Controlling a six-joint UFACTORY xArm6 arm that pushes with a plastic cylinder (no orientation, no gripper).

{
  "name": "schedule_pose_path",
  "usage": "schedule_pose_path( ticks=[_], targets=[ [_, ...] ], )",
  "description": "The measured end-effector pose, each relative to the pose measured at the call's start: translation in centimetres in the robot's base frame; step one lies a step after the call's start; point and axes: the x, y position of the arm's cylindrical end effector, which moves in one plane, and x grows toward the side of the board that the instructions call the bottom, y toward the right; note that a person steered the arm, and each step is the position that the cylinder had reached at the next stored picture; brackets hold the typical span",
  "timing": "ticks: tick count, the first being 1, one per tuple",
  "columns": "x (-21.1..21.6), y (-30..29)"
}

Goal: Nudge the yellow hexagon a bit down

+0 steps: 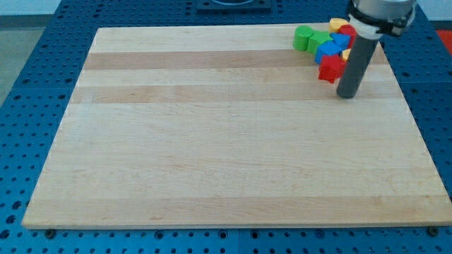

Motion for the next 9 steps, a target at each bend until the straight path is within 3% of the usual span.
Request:
schedule_pose_path(
  ticks=[2, 4, 6, 9],
  targets=[
    [-1.0, 6.2],
    [-8.2, 7.7],
    [-12.0, 7.7],
    [-9.2, 4.6]
  ],
)
